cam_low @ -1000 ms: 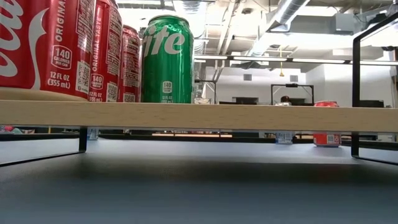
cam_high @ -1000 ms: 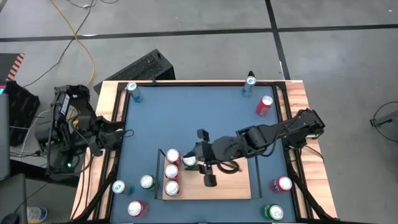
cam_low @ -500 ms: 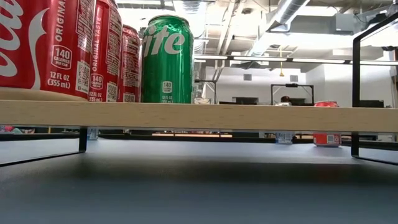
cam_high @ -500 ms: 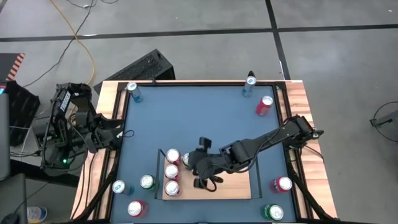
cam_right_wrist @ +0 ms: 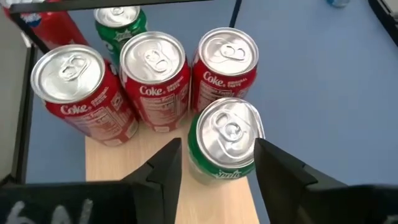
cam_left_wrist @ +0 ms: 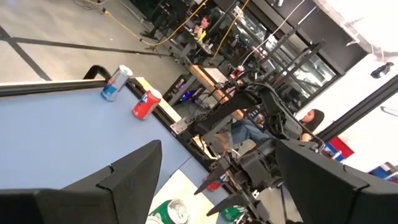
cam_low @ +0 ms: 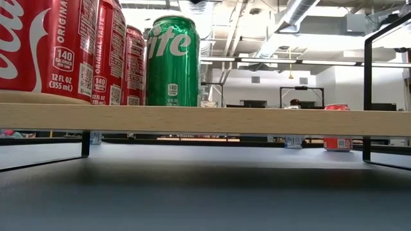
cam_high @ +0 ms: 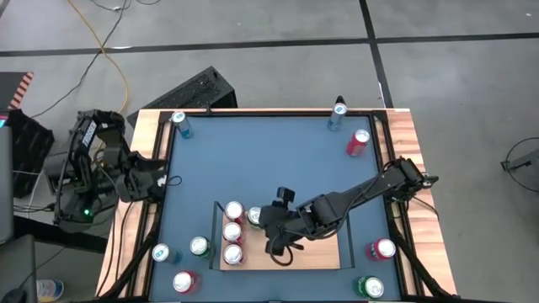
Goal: Place canned beverage on shelf
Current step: Put the top left green soda can on the shelf aligned with the left red soda can
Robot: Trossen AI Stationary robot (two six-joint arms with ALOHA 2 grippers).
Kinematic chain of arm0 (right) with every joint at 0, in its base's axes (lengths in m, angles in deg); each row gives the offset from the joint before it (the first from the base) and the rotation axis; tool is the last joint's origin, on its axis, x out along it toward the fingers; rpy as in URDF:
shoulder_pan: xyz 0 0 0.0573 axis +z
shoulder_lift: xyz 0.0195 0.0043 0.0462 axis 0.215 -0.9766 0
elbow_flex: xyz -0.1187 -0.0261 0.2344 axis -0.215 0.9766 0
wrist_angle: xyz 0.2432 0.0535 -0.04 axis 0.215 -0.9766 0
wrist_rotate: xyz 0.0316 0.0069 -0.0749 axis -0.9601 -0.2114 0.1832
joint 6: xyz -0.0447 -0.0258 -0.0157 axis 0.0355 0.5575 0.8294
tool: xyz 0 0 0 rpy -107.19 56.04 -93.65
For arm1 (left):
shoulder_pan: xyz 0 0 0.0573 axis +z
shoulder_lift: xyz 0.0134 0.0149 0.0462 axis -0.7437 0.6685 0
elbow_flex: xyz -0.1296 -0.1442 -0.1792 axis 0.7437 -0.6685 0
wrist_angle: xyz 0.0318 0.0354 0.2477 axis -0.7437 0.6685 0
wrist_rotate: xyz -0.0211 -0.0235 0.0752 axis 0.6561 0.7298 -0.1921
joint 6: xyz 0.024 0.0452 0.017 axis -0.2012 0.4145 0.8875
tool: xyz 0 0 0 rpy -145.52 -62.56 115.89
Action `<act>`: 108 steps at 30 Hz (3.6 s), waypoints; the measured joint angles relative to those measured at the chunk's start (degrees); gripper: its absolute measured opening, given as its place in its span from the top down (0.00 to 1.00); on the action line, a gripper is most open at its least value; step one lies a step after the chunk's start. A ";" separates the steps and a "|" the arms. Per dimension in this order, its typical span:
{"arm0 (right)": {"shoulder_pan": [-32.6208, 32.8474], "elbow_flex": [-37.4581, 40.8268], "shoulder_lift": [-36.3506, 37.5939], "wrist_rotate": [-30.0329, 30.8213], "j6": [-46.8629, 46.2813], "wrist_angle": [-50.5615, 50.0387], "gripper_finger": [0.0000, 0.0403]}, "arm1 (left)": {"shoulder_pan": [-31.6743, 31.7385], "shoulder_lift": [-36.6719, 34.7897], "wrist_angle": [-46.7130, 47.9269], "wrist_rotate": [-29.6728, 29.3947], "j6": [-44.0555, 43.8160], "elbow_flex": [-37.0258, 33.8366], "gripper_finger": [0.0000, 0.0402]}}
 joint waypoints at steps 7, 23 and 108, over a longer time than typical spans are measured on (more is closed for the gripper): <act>-0.63 0.00 0.00 -0.12 -0.34 -0.17 0.32 | 0.00 -0.14 -0.02 -0.13 2.95 0.00 0.25; -2.12 -0.01 0.00 0.13 0.09 -0.55 0.24 | -0.56 -7.17 -10.32 6.57 16.00 0.00 0.25; -3.84 5.93 -4.55 -4.36 2.91 9.70 0.11 | 37.51 -0.51 -25.97 59.76 61.48 0.02 0.25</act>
